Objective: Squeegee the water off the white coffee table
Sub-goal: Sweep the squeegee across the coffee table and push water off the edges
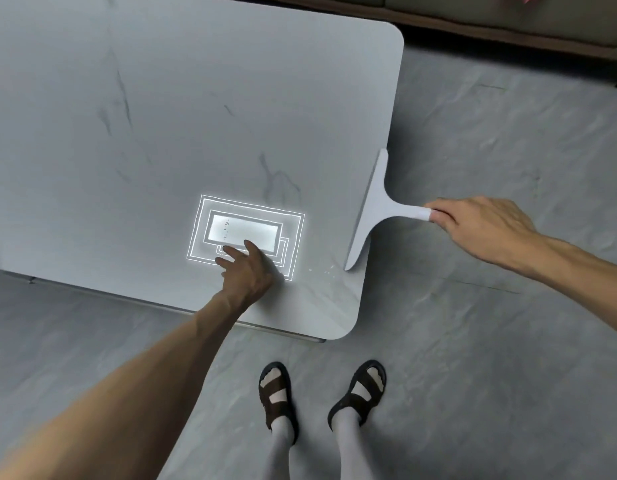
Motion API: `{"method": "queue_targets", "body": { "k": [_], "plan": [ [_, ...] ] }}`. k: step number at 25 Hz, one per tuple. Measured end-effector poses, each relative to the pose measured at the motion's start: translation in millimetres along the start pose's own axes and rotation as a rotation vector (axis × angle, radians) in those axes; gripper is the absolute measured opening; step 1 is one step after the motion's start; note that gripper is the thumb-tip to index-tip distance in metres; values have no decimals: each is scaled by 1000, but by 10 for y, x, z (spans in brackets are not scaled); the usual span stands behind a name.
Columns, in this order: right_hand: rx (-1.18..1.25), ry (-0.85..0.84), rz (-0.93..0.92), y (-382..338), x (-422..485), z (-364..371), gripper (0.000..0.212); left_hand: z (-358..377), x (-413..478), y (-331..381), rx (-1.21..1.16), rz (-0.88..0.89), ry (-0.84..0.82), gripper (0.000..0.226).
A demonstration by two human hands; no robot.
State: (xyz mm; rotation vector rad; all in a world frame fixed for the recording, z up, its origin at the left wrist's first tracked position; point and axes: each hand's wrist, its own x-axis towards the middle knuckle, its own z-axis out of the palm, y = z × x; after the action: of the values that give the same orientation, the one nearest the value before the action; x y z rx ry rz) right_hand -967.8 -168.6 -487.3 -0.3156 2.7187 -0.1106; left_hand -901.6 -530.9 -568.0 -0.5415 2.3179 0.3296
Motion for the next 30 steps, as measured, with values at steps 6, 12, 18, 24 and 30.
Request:
{"method": "queue_targets", "body": {
  "k": [6, 12, 18, 24, 30],
  "plan": [
    [54, -125, -311, -1263, 83, 242, 34, -261, -66, -534, -317, 59, 272, 37],
    [105, -276, -492, -2608, 368, 669, 33, -372, -206, -1410, -489, -64, 352, 40],
    [130, -278, -436, -2874, 556, 819, 35, -360, -148, -1561, -321, -40, 239, 30],
    [174, -228, -136, -1840, 217, 734, 34, -298, -166, -1347, -328, 113, 32, 54],
    [76, -108, 66, -1214, -217, 393, 30, -309, -141, -1182, -332, 111, 158, 32]
  ]
}}
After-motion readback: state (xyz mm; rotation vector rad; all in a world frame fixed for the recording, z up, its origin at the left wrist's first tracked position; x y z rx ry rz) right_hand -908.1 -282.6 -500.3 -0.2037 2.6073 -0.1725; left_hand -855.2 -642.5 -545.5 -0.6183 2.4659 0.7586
